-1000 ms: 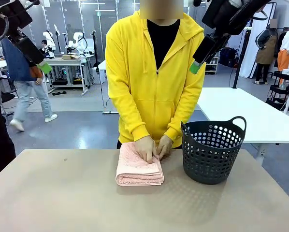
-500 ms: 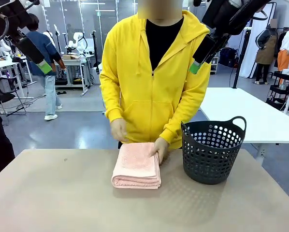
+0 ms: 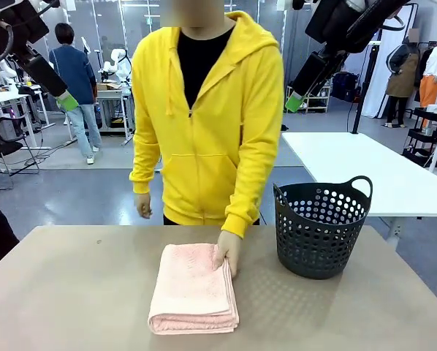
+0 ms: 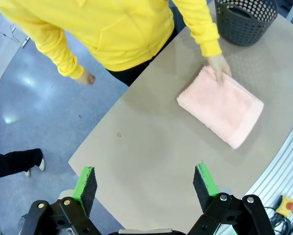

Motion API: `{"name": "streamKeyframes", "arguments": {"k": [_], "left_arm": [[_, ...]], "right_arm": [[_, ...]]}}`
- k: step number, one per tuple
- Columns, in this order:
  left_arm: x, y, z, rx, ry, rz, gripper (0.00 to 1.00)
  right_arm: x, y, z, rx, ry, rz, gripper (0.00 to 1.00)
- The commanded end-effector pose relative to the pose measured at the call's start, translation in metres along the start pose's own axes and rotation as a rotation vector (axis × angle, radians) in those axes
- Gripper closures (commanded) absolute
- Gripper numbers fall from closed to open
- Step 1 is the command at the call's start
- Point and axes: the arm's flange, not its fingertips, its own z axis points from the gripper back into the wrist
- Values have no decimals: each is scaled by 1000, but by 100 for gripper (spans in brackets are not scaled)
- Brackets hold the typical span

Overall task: Fold the towel.
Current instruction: Pick up the 100 cm Hotel Towel and place it on the left side of the table.

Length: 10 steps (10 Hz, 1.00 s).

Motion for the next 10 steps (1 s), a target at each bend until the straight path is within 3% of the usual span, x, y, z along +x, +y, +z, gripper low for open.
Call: {"name": "streamKeyframes", "arguments": {"k": [1,10], "left_arm": [[2,2,3,-5,12,-6,0],[2,2,3,-5,12,-6,0]], "right_arm": [[1,-1,1,-2,7,-3,0],[1,-1,1,-2,7,-3,0]]}}
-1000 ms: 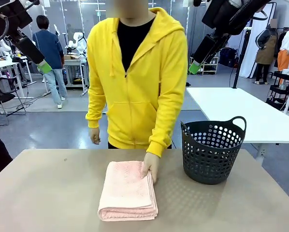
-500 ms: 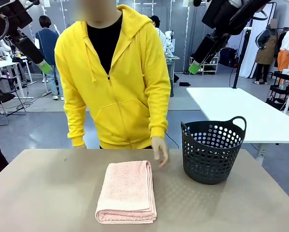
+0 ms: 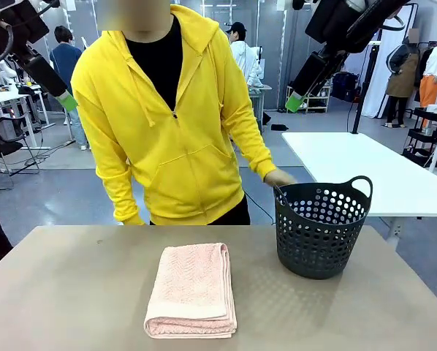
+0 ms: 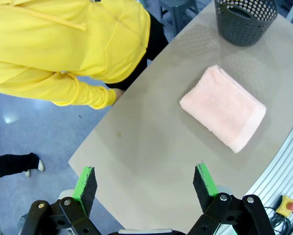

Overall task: Fold the towel.
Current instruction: Pick up the 100 cm Hotel Towel and place it on the left side of the table.

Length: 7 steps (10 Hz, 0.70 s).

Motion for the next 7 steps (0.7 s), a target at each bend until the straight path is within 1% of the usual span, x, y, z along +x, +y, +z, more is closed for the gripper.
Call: {"name": "streamKeyframes", "arguments": {"k": [1,7], "left_arm": [[2,2,3,-5,12,-6,0],[2,2,3,-5,12,-6,0]], "right_arm": [[1,-1,1,-2,7,-3,0],[1,-1,1,-2,7,-3,0]]}}
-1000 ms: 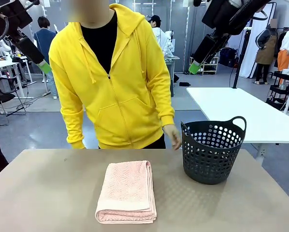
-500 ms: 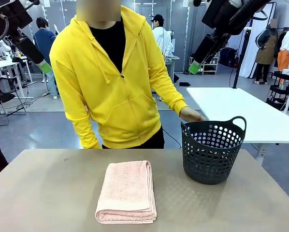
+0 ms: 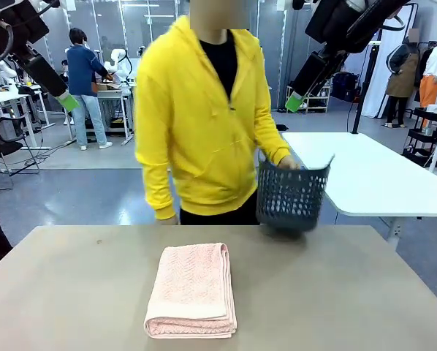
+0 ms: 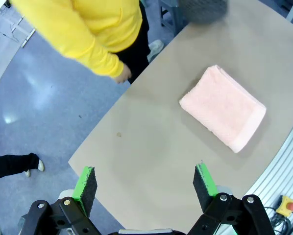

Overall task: Fold the towel.
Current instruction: Pick up the 100 cm Hotel Towel and place it on the left side of the table.

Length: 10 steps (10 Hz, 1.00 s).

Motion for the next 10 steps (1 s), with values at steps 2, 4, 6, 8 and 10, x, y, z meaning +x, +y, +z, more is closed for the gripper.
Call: {"name": "streamKeyframes", "arguments": {"k": [2,4,6,8,10], "left_arm": [[2,2,3,-5,12,-6,0],[-6,-2,-21,-30,-16,55,0],[-26,-14,-62,-39,-40,157,0],[-45,-28,-103,-53,-58,232,0],[-65,-36,-157,-146,-43,336,0]], "right_arm": [[1,-1,1,-2,7,-3,0],[1,-1,1,-2,7,-3,0],[1,-1,1,-2,7,-3,0],[1,-1,1,-2,7,-3,0],[1,-1,1,-2,7,-3,0]]}}
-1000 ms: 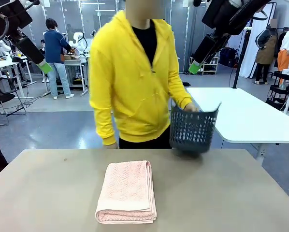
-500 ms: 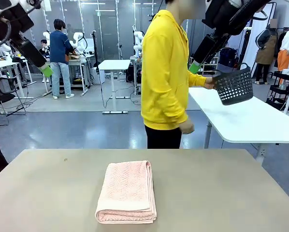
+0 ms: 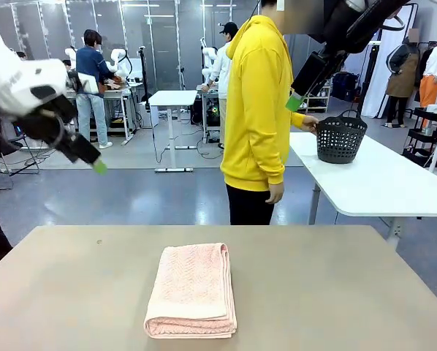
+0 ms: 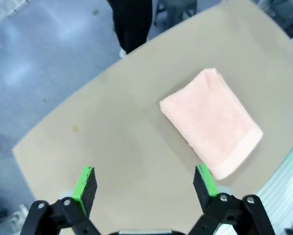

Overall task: Fold the towel.
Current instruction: Pick up the 100 cm Hotel Towel and place it on the left side of the table.

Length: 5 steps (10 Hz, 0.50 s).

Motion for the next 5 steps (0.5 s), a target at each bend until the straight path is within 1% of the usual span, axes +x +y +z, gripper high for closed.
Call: {"name": "streamKeyframes", "arguments": {"k": [1,2,3,5], "left_arm": [[-13,0,-41,-58,-43,113,0],[-22,-2,-66,-106,-20,172,0],[-34,-3,-94,-186,-5,242,0],[-53,-8,-139,-268,0,369,0]], "right_arm": [[0,-1,1,-2,8,-4,0],[0,-1,1,-2,8,-4,0],[0,-1,1,-2,8,-4,0],[0,-1,1,-2,8,-4,0]]}}
